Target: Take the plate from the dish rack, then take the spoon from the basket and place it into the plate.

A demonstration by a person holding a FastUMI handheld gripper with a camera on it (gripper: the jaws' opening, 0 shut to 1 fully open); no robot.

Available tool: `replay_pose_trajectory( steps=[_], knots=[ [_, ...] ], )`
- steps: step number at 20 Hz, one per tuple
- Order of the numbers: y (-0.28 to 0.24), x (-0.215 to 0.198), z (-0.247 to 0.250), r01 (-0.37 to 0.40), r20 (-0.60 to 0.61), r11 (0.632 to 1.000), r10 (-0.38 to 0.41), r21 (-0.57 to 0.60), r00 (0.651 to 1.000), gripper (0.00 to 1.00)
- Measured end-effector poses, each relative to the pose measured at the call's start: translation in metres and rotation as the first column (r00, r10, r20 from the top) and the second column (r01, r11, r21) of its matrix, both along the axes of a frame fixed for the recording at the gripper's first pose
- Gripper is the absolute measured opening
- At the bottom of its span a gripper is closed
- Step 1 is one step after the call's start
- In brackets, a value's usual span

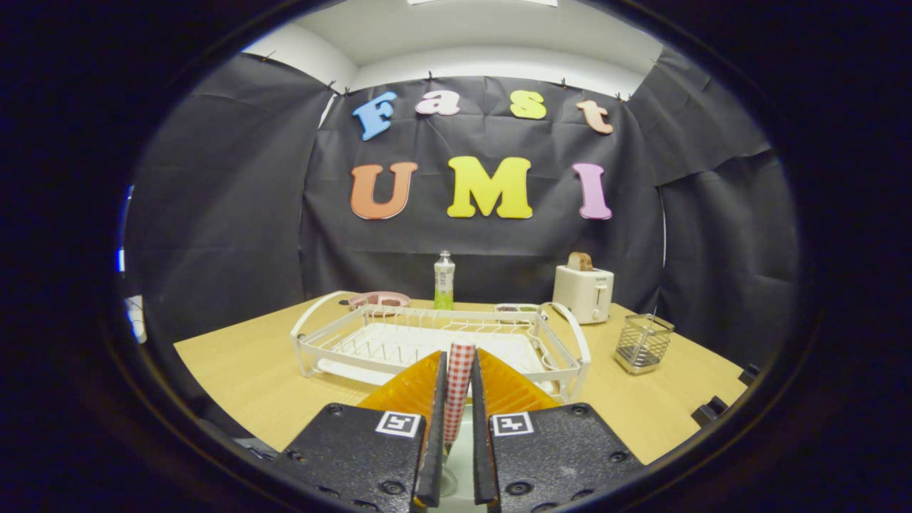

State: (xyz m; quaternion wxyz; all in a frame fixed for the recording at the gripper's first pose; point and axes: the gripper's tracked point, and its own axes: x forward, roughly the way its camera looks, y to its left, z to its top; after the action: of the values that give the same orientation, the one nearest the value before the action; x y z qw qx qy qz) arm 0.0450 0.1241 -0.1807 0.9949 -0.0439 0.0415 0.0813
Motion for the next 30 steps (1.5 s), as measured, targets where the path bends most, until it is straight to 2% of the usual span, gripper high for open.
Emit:
replay_pose_trajectory(
  steps=[4,7,9,10,12,16,22,27,30],
  knots=[
    [-0.029,-0.009,0.021,0.03,0.072,0.999,-0.029,-0.022,0.997,0.24],
    [-0.043,-0.015,0.03,0.051,0.104,0.997,-0.045,-0.054,0.994,0.46],
    [-0.044,-0.018,0.026,0.03,0.081,0.998,-0.025,-0.057,0.996,0.64],
    [-0.046,-0.022,0.027,0.024,0.068,0.998,-0.021,-0.054,0.997,0.67],
    [-0.055,-0.027,0.033,0.029,0.059,0.999,-0.027,-0.043,0.998,0.85],
    [-0.073,-0.037,0.05,0.059,0.058,0.998,-0.058,-0.014,0.997,0.98],
    [-0.118,-0.062,0.09,0.122,0.023,0.99,-0.124,0.075,0.992,1.0],
    [-0.147,-0.093,0.126,0.127,0.065,0.989,-0.132,0.073,0.989,1.0],
    [-0.154,-0.112,0.139,0.096,0.053,0.988,-0.103,0.119,0.993,1.0]
  ],
)
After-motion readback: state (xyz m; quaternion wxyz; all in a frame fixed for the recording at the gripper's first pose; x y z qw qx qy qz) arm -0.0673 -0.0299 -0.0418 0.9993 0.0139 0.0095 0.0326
